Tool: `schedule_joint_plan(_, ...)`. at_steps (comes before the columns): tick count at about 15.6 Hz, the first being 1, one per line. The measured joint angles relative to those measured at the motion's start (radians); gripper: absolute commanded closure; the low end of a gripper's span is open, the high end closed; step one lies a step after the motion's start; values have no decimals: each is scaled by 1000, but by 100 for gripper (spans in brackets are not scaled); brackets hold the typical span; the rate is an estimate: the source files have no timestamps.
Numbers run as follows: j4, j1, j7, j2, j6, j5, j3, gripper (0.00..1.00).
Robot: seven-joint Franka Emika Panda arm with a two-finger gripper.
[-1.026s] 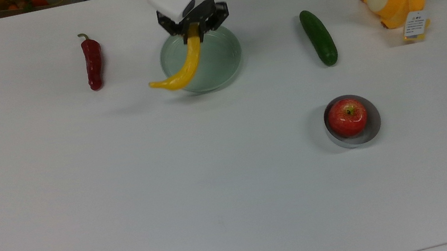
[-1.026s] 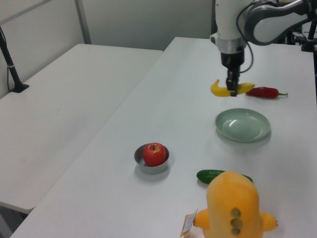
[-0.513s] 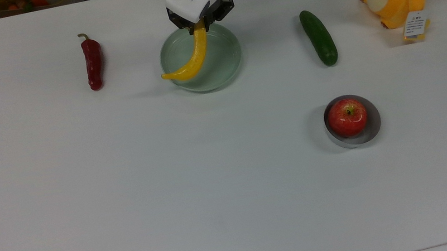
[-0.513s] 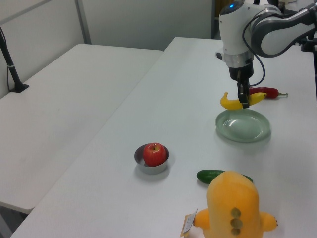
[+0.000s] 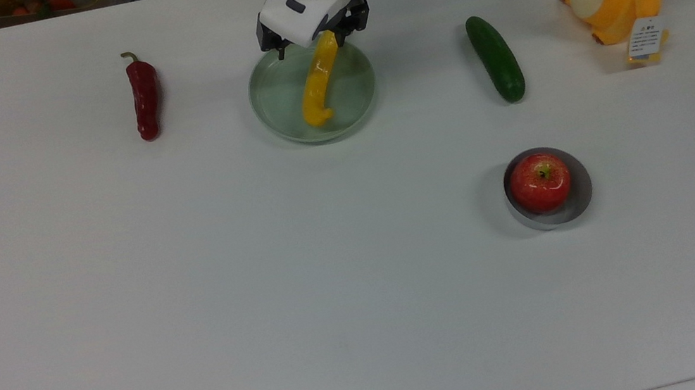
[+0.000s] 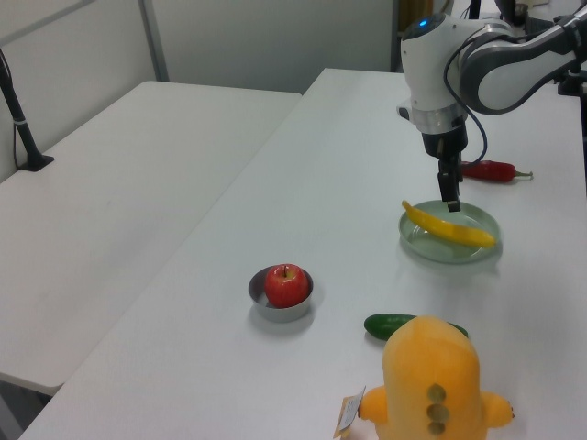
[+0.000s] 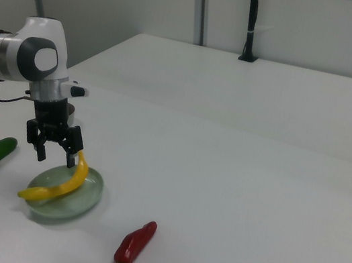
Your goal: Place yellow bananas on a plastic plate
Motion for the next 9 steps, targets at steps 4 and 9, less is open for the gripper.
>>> schedule_joint_plan(4,6,0,0,0,0,0,0,0)
schedule_joint_plan(9,71,-7,0,-12,2,0,-3,0)
